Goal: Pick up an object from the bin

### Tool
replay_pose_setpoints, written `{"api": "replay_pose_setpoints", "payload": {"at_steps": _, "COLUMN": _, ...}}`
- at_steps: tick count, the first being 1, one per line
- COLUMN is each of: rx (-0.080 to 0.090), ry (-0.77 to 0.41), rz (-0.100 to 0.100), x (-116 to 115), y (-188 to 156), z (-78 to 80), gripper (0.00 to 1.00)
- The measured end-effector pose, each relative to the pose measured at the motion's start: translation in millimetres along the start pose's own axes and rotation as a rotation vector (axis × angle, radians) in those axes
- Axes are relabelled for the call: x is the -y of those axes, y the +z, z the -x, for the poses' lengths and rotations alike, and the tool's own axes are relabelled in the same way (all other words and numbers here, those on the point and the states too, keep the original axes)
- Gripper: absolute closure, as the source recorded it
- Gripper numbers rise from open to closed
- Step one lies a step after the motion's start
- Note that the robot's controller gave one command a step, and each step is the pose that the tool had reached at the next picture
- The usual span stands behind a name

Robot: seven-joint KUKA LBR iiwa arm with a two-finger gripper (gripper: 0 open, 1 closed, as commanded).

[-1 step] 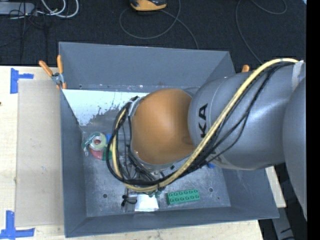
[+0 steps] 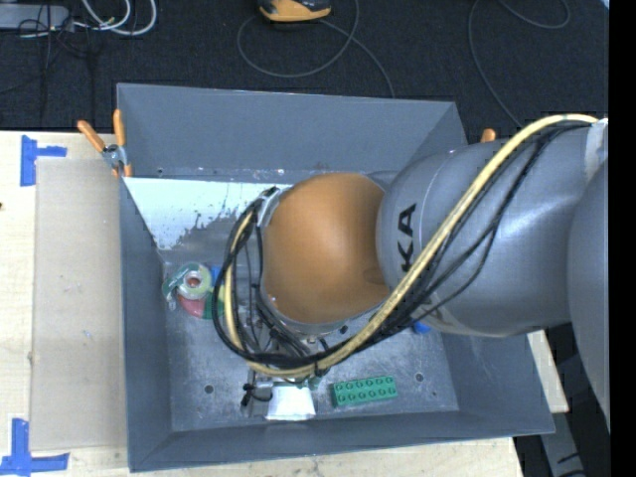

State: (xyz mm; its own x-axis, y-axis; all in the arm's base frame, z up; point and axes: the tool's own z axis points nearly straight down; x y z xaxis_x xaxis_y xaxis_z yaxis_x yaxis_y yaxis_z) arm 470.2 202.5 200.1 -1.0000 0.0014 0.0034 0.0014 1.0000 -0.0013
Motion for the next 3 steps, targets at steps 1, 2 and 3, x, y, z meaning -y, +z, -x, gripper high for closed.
{"api": "replay_pose_setpoints", "payload": {"at_steps": 1, "rx": -0.005, "ry": -0.086, "rz": 0.000, "x": 47, "y": -17, "z": 41.6, "gripper": 0.00}}
{"api": "replay_pose_setpoints", "payload": {"at_steps": 2, "rx": 0.000, "ry": -0.106, "rz": -0.003, "x": 66, "y": -17, "z": 44.4, "gripper": 0.00}}
{"api": "replay_pose_setpoints", "payload": {"at_steps": 3, "rx": 0.004, "ry": -0.188, "rz": 0.002, "x": 78, "y": 16, "z": 27.2, "gripper": 0.00}}
